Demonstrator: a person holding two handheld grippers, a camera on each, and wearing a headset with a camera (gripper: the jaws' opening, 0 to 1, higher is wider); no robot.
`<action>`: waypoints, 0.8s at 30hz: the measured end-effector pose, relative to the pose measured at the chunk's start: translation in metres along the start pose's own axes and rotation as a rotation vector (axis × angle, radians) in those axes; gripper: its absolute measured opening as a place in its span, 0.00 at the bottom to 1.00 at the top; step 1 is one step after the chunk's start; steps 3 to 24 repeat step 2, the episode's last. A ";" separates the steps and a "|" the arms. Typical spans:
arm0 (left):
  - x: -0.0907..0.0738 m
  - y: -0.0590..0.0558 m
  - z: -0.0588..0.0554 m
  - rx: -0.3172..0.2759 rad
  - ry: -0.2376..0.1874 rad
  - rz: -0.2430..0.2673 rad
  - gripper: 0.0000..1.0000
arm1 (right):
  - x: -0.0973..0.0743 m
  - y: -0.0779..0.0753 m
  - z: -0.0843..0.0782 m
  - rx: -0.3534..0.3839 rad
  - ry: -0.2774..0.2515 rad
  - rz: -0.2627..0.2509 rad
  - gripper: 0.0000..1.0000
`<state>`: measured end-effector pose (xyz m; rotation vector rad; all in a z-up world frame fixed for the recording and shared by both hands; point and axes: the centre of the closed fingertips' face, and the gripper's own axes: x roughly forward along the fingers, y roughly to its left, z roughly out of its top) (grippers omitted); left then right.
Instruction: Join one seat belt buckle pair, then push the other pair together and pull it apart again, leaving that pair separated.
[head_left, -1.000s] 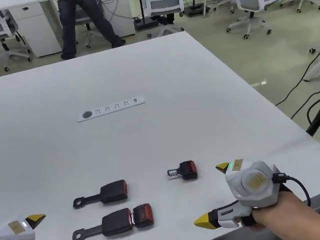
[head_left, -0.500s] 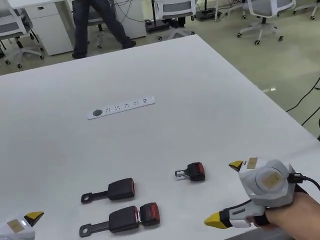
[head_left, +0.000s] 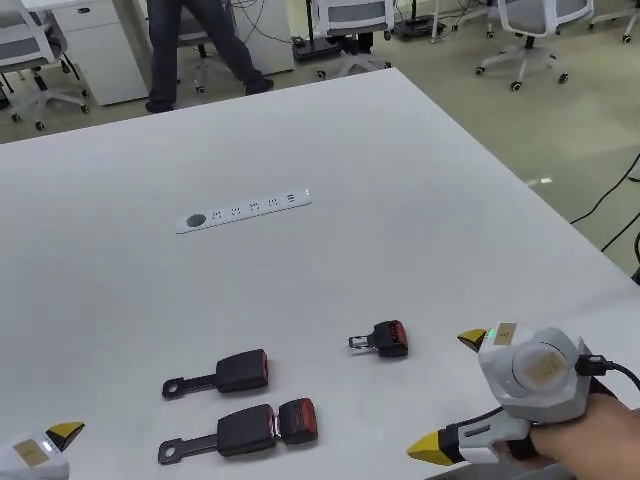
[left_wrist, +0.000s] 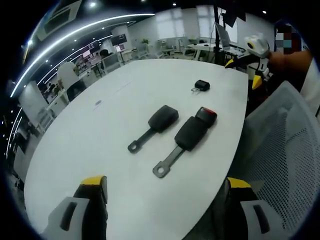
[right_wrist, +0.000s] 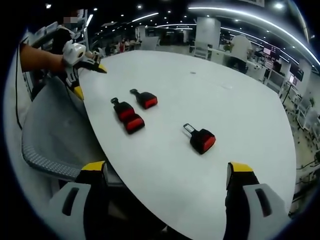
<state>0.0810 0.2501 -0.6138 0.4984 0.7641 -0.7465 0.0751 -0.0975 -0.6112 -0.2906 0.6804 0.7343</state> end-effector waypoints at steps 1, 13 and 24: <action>0.001 0.000 0.000 0.002 0.002 0.000 0.99 | -0.001 0.000 0.000 0.002 -0.003 -0.002 1.00; 0.001 -0.001 0.000 0.004 0.002 -0.001 0.99 | 0.001 -0.002 -0.002 0.005 -0.006 -0.003 1.00; 0.001 -0.001 0.000 0.004 0.002 -0.001 0.99 | 0.001 -0.002 -0.002 0.005 -0.006 -0.003 1.00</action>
